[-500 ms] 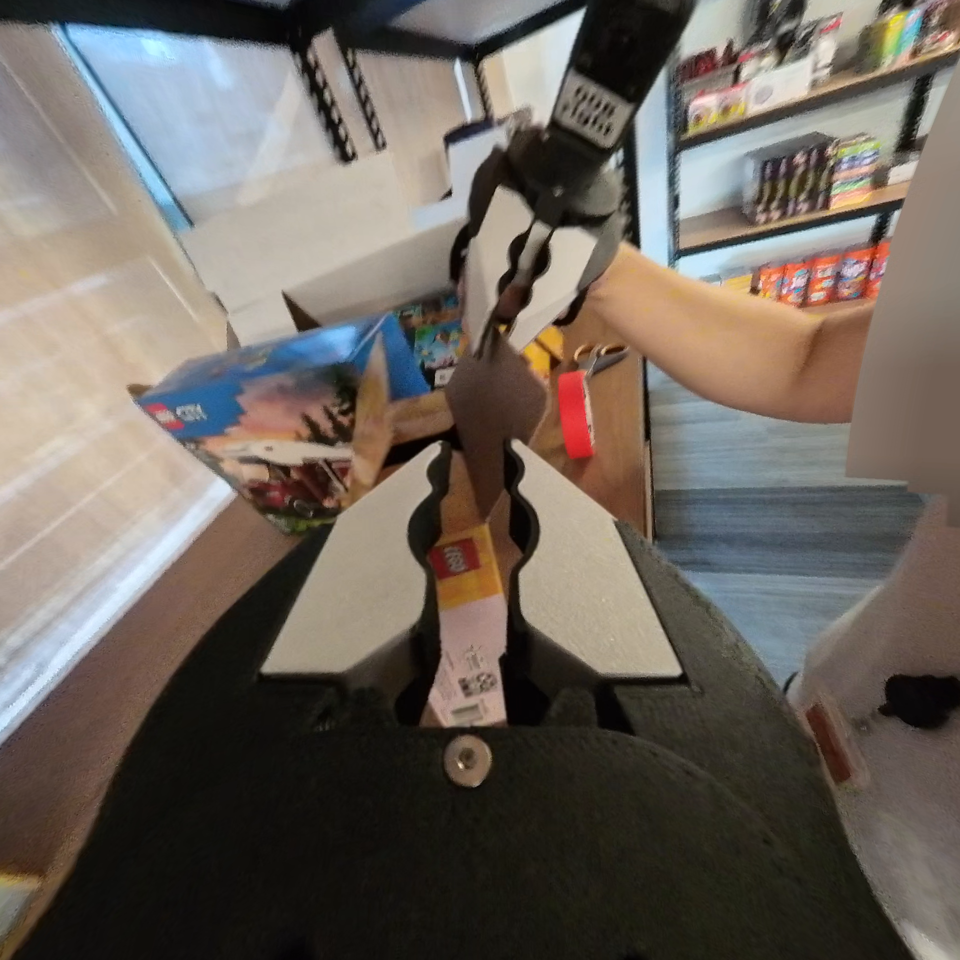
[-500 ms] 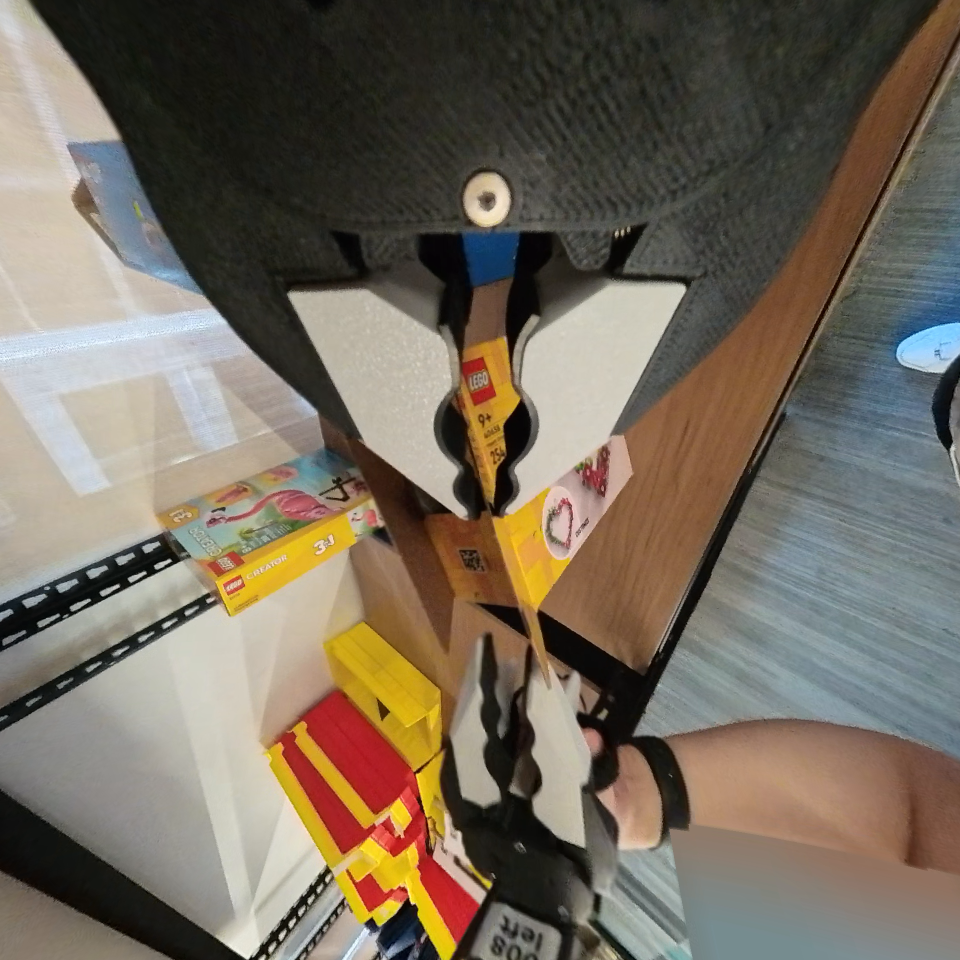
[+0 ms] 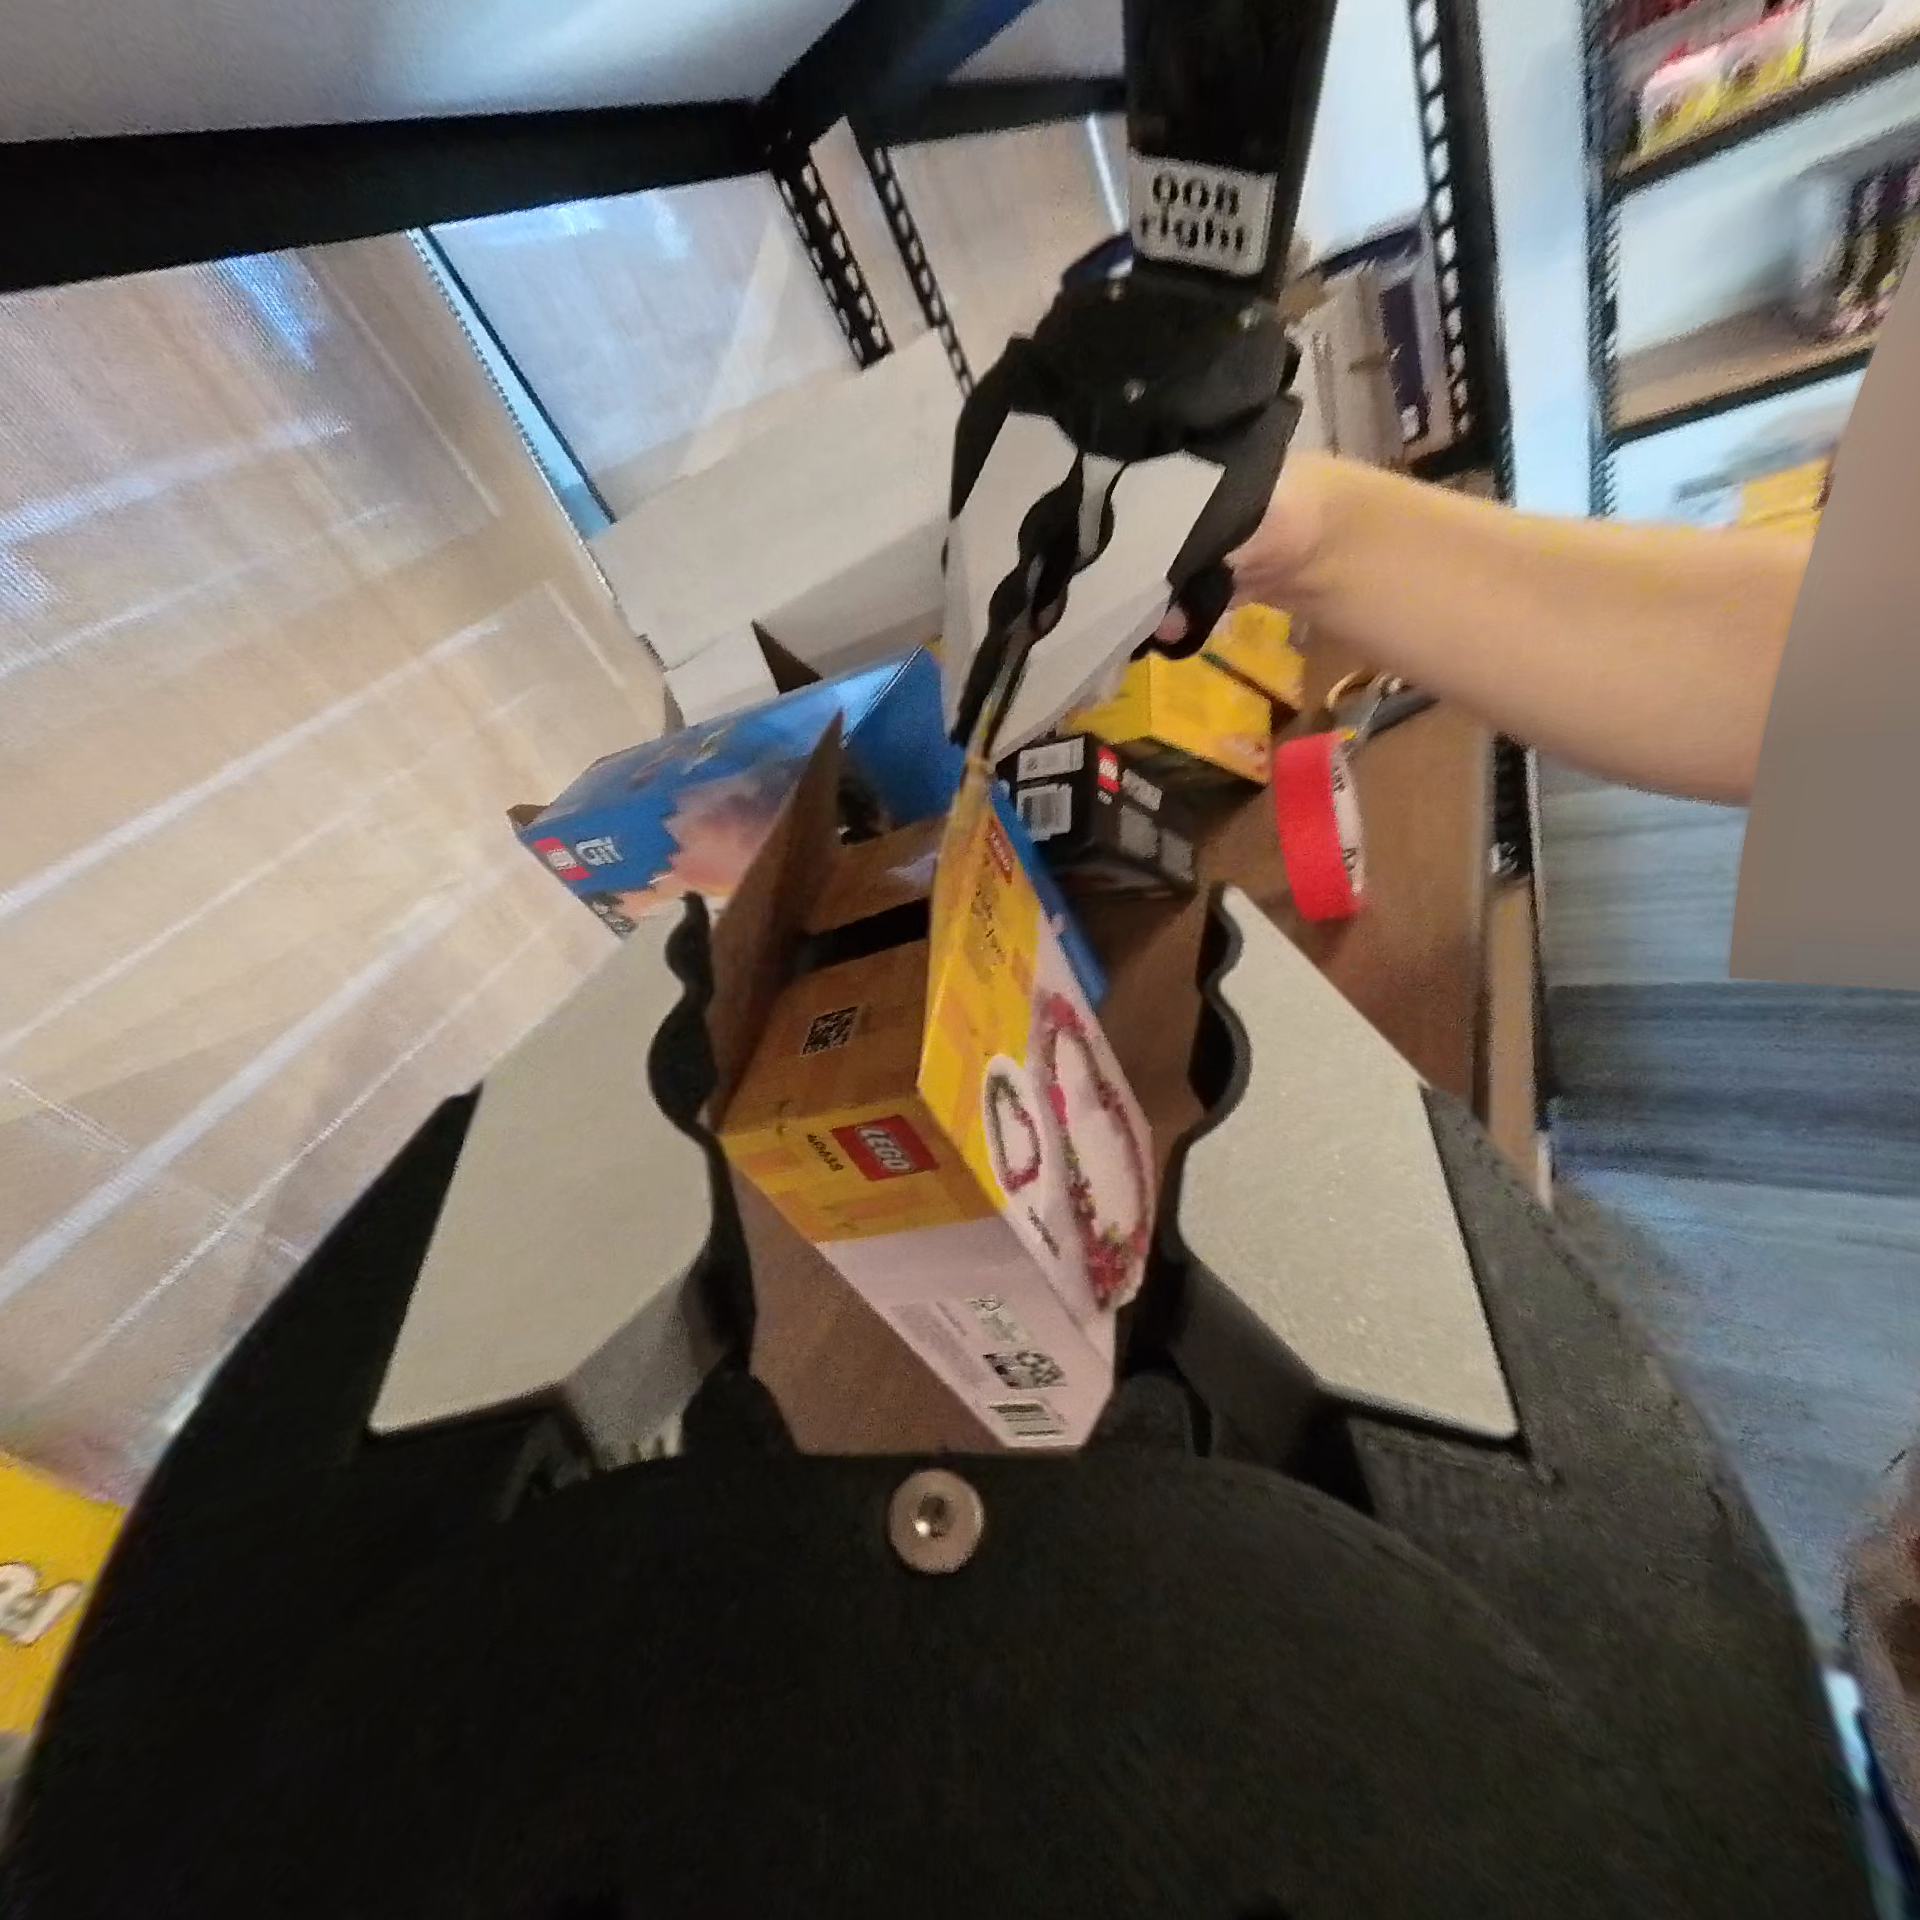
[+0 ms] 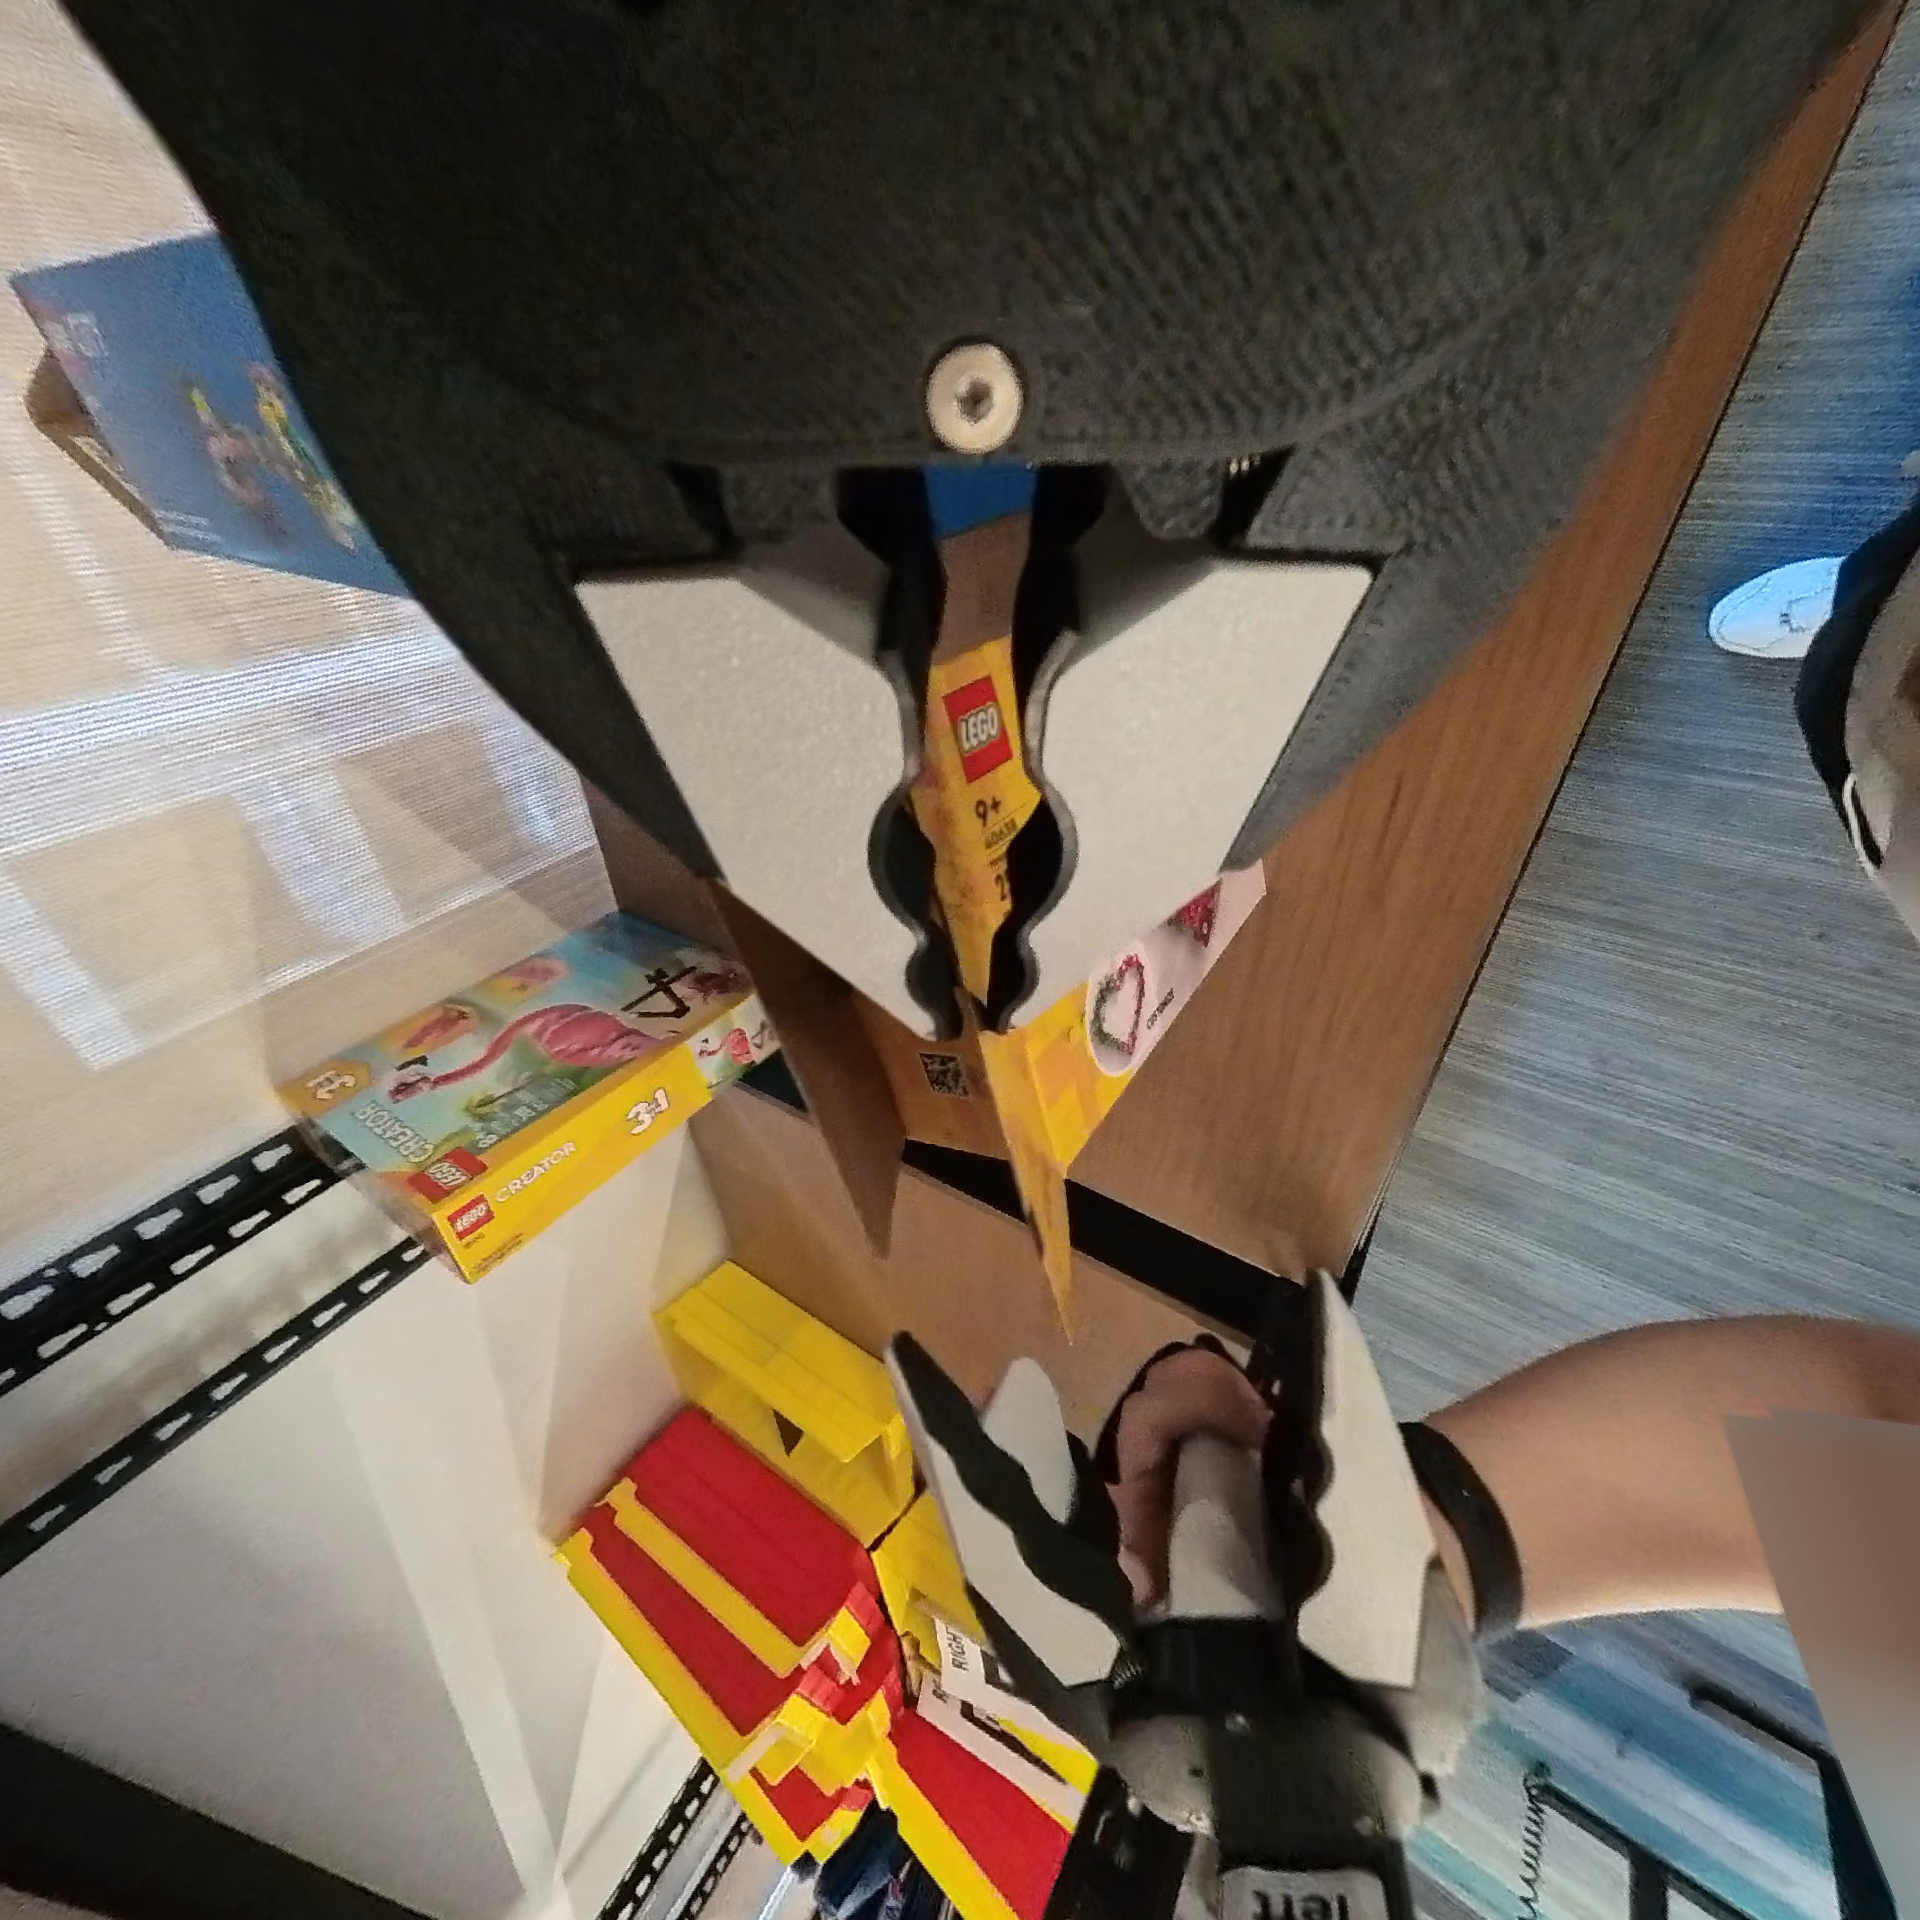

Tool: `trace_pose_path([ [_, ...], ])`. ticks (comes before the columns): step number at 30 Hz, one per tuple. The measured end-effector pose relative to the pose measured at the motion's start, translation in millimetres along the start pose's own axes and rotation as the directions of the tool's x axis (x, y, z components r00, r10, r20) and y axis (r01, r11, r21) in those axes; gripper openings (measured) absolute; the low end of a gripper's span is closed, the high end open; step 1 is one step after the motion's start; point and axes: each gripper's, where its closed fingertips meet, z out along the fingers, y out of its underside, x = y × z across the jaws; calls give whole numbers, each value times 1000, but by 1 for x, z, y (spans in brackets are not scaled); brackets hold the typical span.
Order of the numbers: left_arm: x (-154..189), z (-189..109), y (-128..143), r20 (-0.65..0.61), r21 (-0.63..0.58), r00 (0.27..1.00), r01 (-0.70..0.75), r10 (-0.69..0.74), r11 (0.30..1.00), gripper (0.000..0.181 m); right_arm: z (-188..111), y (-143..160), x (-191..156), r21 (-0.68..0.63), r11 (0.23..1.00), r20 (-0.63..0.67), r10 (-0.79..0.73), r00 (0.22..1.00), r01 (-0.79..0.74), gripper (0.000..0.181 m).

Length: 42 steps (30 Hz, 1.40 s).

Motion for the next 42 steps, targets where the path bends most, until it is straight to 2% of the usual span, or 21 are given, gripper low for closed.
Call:
trace_pose_path([
  [5, -8, 22, 14, -10, -82, 998, -58, 58, 995, 102, -4, -3, -12, 44, 997, 21, -62, 998, 61, 3],
  [7, -6, 29, 21, -60, -114, 997, -52, 45, 992, 92, -8, -7, -14, 76, 994, 1, -75, 997, 75, 4],
  [10, 2, 35, 37, -129, -178, 991, -67, 44, 982, 61, -17, -14, -5, 124, 988, -86, -87, 993, 97, 17],
  [12, 7, 36, 54, -146, -240, 987, -100, 66, 966, 56, -22, -14, -4, 118, 984, -128, -122, 984, 137, 29],
  [16, 13, 35, 52, -114, -176, 985, -148, 129, 973, 43, -20, 4, -2, 33, 990, -137, -134, 982, 139, 42],
  [19, 20, 33, 46, -103, -147, 983, -163, 149, 976, 37, -14, 7, 1, 38, 994, -124, -95, 988, 100, 50],
  [20, 22, 33, 45, -95, -143, 983, -171, 159, 975, 36, -12, 7, -4, 40, 995, -93, -90, 992, 94, 44],
  [22, 28, 32, 43, -73, -143, 979, -199, 190, 970, 37, -8, 10, -21, 19, 990, -21, -138, 990, 138, 18],
  [23, 31, 32, 43, -54, -148, 975, -222, 216, 964, 39, -6, 13, -30, 4, 985, -10, -170, 985, 170, 15],
  [25, 39, 32, 43, -17, -154, 961, -276, 277, 949, 42, -5, 18, -43, -23, 971, -33, -237, 971, 237, 16],
  [26, 43, 31, 43, -1, -157, 951, -306, 309, 939, 42, -6, 18, -45, -23, 966, -72, -259, 963, 258, 24],
  [30, 58, 30, 38, 3, -146, 933, -355, 359, 924, 37, -13, 14, -54, -6, 964, -125, -264, 957, 265, 25],
  [34, 65, 32, 34, -45, -115, 950, -312, 309, 943, 34, -16, 4, -51, 79, 989, -52, -120, 991, 124, 28],
  [37, 51, 36, 37, 9, -141, 954, -296, 300, 945, 36, -14, -4, -30, 166, 984, -13, 73, 997, -70, 28],
  [39, 42, 38, 39, 21, -139, 968, -245, 250, 960, 35, -9, -2, -8, 185, 958, 14, 219, 976, -218, 36],
  [42, 24, 39, 43, 17, -127, 993, -115, 118, 985, 37, 6, 11, 29, 150, 899, -27, 419, 908, -411, 53],
])
